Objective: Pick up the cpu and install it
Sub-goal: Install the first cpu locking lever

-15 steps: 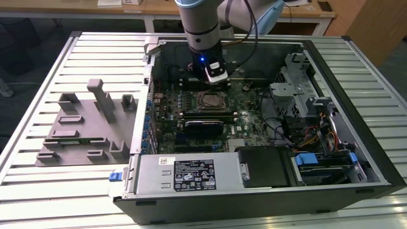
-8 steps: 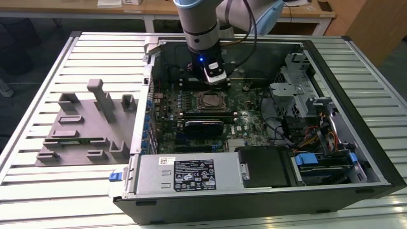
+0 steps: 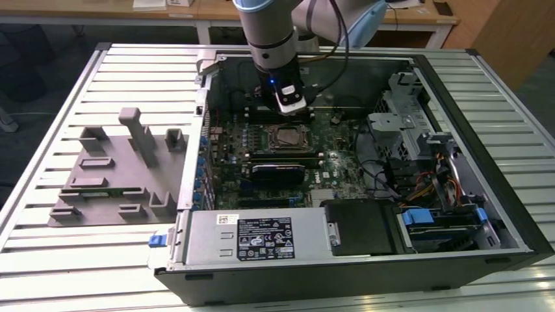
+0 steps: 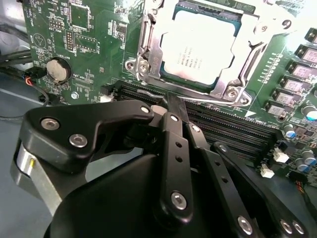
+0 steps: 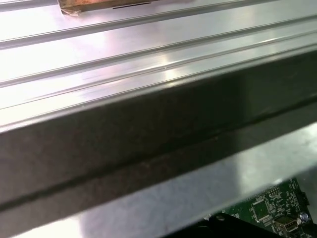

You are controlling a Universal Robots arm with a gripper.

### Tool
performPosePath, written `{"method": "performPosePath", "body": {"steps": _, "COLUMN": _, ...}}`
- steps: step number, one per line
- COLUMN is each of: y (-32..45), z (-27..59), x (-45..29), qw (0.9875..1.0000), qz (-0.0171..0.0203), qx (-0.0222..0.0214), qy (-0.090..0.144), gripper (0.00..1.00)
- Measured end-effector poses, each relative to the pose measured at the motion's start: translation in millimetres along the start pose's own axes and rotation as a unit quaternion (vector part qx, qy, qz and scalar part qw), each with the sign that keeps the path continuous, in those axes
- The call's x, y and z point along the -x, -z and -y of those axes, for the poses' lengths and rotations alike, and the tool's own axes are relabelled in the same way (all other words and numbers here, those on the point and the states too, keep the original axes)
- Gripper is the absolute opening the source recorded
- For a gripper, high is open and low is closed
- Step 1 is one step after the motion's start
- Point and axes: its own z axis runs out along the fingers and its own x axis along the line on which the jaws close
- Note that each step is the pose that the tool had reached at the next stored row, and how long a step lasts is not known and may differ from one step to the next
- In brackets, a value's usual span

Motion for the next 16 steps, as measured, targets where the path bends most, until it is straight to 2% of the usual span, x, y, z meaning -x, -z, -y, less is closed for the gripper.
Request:
{"method": "performPosePath", "body": {"steps": 4, "y": -1.1, "z": 0.3, "x": -0.2, "qw": 1.0000, "qz": 0.0033, "qx": -0.0003, "qy": -0.002, "gripper": 0.11}}
{"method": "performPosePath", "body": {"steps": 16, "y": -4.2, "z": 1.2, "x": -1.8, "qw": 0.9999, "qz": 0.0093, "qx": -0.0020, "qy": -0.004, "gripper": 0.11}}
